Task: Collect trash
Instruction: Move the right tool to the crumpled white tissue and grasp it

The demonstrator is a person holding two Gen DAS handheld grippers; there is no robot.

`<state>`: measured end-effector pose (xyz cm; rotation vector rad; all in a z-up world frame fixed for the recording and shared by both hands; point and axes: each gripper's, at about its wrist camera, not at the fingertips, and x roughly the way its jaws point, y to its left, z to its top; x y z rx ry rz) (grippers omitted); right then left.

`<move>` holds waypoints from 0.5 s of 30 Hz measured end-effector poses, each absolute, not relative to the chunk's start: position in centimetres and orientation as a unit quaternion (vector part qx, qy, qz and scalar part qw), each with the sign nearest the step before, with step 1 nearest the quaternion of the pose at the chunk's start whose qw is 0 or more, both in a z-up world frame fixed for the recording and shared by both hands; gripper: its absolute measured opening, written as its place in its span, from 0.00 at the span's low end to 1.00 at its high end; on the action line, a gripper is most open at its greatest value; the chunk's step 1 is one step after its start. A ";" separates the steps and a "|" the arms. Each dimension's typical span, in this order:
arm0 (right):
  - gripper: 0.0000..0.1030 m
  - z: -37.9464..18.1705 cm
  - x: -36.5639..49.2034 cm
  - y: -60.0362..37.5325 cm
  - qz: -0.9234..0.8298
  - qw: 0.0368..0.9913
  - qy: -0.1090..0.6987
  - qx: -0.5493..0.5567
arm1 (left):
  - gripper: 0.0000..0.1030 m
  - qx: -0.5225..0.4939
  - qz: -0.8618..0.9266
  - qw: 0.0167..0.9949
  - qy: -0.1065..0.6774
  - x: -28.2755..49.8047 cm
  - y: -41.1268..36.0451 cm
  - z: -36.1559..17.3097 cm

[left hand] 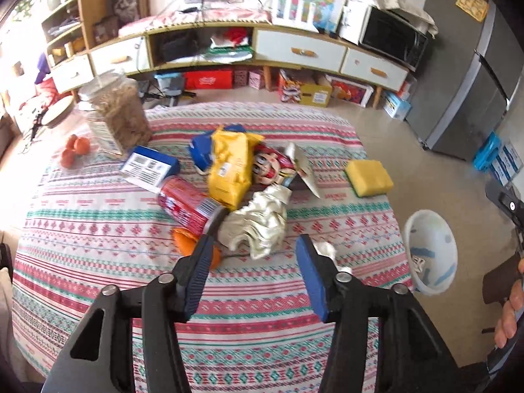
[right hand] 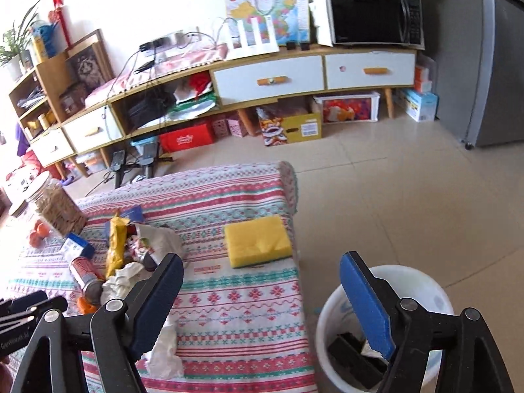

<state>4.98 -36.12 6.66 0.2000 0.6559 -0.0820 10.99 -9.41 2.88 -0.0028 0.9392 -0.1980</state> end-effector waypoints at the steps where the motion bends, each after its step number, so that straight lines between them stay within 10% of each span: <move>1: 0.84 6.7 5.1 -35.1 -0.030 0.942 0.322 0.092 | 0.70 -0.004 -0.075 0.896 0.438 11.0 -8.3 3.0; 15: 0.85 2.3 7.8 -25.3 0.028 0.921 0.387 0.021 | 0.73 -0.025 -0.020 0.877 0.479 13.9 -2.0 -0.3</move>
